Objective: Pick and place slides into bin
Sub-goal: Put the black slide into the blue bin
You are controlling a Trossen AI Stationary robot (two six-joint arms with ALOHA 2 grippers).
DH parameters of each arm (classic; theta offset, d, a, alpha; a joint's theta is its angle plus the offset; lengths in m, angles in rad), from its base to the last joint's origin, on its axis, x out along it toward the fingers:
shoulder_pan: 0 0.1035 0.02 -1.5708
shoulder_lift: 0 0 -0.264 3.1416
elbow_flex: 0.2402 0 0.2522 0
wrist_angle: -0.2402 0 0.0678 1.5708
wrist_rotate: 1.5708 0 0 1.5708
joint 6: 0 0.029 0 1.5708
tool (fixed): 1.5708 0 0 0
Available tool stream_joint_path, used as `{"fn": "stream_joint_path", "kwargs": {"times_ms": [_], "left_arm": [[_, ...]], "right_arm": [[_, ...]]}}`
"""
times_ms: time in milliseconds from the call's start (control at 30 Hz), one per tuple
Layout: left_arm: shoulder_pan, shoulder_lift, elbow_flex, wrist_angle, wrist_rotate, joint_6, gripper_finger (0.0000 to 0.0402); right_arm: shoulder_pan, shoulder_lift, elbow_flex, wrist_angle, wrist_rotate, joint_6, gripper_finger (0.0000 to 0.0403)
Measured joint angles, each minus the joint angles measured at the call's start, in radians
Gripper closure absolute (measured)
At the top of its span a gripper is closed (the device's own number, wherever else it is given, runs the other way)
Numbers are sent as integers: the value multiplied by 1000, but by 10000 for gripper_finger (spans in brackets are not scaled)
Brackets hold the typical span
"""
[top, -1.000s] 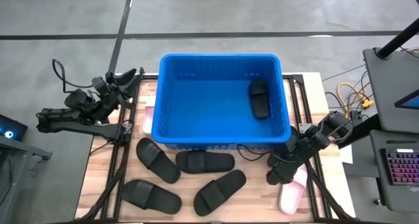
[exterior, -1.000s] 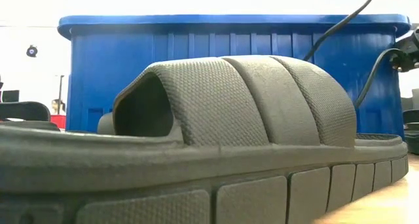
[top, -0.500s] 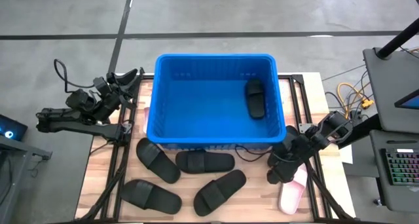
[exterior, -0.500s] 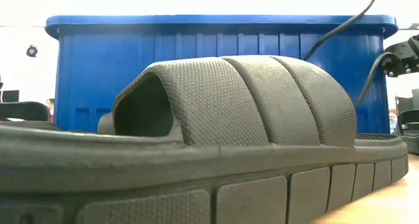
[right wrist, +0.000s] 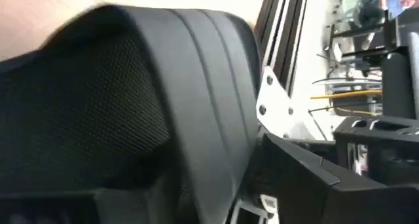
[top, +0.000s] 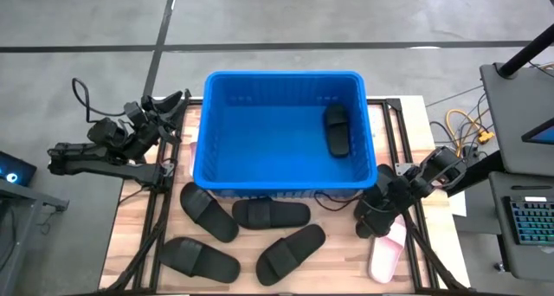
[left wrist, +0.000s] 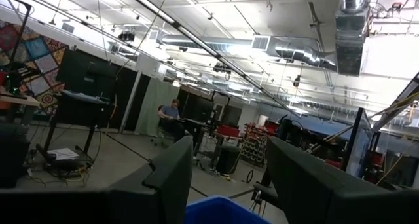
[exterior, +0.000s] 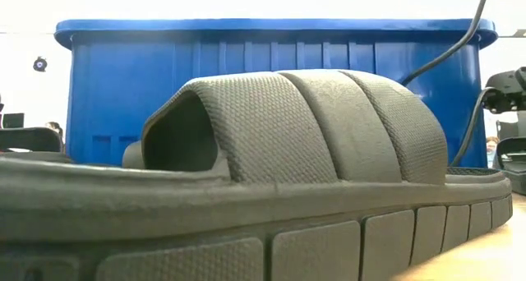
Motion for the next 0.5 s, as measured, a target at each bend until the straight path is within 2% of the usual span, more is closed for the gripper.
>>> {"fn": "stream_joint_path", "kwargs": {"times_ms": [133, 367, 500], "left_arm": [[0, 1, 0, 0, 0, 0, 222], [0, 4, 0, 1, 0, 0, 222], [0, 2, 0, 2, 0, 0, 222]], "right_arm": [[0, 0, -4, 4, 2, -2, 258], [0, -7, -6, 15, -34, -34, 380], [0, -37, 1, 17, -48, -94, 389]]}}
